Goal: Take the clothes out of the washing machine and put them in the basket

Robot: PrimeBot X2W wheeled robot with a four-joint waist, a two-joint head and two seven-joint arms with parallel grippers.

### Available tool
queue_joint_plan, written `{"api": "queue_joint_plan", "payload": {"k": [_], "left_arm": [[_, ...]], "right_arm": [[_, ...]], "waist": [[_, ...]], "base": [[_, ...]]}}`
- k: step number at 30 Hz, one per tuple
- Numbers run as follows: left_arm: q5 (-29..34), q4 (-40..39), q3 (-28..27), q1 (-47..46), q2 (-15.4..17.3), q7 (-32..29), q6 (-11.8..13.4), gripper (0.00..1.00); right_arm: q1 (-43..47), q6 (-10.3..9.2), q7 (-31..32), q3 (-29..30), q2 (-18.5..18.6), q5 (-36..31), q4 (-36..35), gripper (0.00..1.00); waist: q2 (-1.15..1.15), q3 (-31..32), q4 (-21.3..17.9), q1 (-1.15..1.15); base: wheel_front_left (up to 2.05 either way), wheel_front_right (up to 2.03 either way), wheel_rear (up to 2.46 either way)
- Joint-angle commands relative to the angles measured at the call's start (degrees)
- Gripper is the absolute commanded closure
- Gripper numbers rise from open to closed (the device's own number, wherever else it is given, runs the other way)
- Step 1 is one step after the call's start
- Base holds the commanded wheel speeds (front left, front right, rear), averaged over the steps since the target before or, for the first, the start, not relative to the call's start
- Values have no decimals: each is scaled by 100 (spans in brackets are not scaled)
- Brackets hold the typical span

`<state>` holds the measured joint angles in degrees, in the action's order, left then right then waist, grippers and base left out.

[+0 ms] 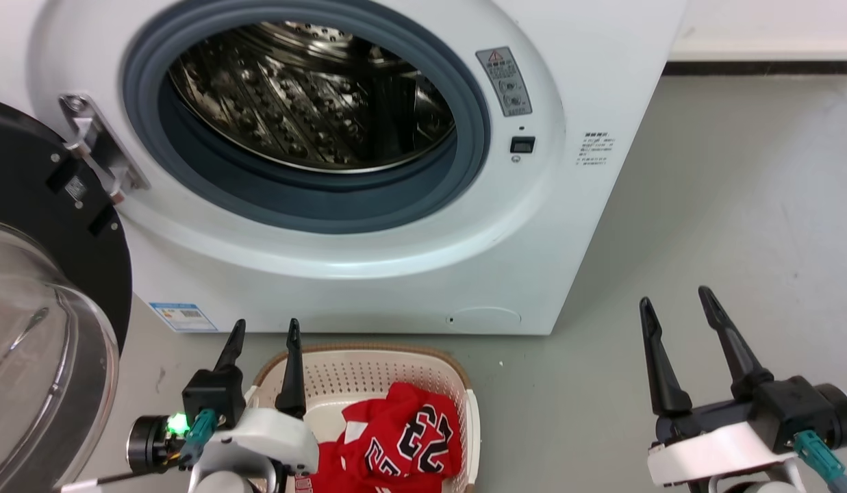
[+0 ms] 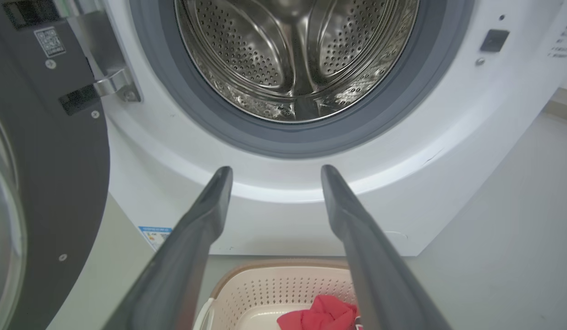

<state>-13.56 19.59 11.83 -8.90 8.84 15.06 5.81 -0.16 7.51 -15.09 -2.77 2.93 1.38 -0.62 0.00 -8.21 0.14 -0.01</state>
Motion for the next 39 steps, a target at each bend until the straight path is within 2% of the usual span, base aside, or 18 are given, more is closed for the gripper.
{"api": "queue_joint_plan", "payload": {"k": [1, 8, 18, 39], "left_arm": [[133, -259, -162, 233, -94, 15, 14, 0], [470, -937, -662, 805, -342, 15, -44, 0], [907, -1648, -923, 1204, -494, 15, -76, 0], [1177, -1458, -950, 1398, -572, 16, -287, 0]], "right_arm": [[159, -4, -11, 20, -10, 21, 24, 0], [401, -4, -11, 88, -10, 77, 89, 0], [529, -4, -11, 151, -10, 117, 100, 0], [698, -4, -11, 165, -10, 268, 168, 0]], "waist": [[0, 223, 43, 1], [0, 614, 75, 1], [0, 824, 81, 1], [0, 968, 26, 1]], "base": [[0, 0, 0], [0, 0, 0], [0, 0, 0], [0, 0, 0]]}}
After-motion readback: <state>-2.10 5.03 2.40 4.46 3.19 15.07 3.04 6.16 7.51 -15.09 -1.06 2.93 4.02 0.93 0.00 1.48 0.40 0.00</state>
